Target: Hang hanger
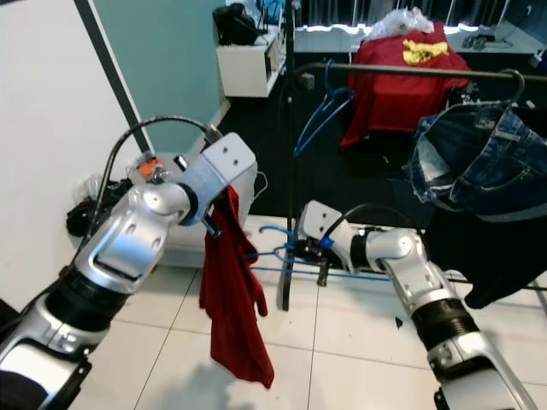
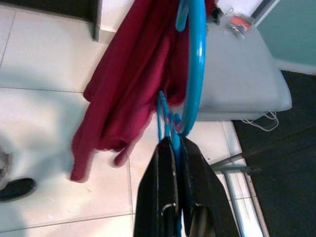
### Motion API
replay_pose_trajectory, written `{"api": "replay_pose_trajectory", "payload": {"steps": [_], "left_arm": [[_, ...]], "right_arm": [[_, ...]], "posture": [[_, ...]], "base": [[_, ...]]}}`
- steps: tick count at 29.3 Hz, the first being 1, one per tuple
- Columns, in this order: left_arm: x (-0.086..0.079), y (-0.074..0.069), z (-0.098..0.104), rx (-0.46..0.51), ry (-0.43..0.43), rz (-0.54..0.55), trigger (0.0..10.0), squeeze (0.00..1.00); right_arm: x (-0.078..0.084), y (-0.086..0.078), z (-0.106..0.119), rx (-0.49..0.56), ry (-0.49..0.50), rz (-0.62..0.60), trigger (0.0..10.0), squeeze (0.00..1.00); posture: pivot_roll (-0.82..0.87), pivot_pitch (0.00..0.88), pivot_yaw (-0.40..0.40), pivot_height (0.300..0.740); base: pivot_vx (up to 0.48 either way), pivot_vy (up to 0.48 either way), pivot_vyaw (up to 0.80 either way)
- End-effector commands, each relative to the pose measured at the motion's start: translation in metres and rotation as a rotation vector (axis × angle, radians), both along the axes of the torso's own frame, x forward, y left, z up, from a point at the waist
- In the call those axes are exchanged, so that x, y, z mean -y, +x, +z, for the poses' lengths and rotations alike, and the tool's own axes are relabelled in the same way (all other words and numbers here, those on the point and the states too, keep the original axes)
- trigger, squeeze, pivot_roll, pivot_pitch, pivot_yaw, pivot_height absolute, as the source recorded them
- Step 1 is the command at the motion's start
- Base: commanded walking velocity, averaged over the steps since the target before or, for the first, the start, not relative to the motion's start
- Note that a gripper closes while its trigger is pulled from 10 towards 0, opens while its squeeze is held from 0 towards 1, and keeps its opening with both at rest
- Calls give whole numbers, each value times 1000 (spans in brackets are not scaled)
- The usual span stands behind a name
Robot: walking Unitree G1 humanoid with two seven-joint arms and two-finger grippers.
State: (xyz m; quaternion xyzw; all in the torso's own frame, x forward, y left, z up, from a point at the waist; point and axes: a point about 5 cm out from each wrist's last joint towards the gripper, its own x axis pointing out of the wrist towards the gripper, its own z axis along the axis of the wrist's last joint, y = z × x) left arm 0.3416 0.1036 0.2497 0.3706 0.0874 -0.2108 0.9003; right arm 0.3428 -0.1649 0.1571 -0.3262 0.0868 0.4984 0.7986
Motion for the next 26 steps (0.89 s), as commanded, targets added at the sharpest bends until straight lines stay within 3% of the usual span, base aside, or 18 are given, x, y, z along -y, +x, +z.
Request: {"api": "replay_pose_trajectory", "payload": {"steps": [1,11,15,21,22,23,24,25,26], "left_arm": [[-2,0,8,18,-5,-19,10000,0],[-4,-6,11,-11,-25,-86,10000,0],[-16,-10,21,-7,-80,-157,10000,0],[-25,-6,23,11,-64,-116,10000,0],[-30,-1,20,20,-45,-69,10000,0],[-30,-1,20,20,-45,-69,10000,0],[-31,2,15,5,-59,-39,10000,0],[-31,2,15,5,-59,-39,10000,0],[-32,6,10,-14,-118,6,10000,0]], "right_arm": [[-3,2,0,17,-23,5,10000,0],[1,6,-3,32,-28,-51,10000,0],[14,14,-1,70,3,-169,10000,0],[17,13,1,44,51,-170,10000,0],[17,10,6,26,116,-141,10000,0],[17,10,6,26,116,-141,10000,0],[18,10,19,31,240,-138,10000,0],[18,10,19,31,240,-138,10000,0],[19,8,34,38,380,-132,10000,0]], "posture": [[3,42,33,740],[4,44,34,740],[1,46,36,740],[4,46,34,740],[6,45,32,740],[6,45,32,740],[2,43,29,740],[2,43,29,740],[-3,41,31,740]], "base": [[0,0,0],[0,0,0],[0,0,0],[0,0,0],[0,0,0],[0,0,0],[0,0,0],[0,0,0],[0,0,0]]}}
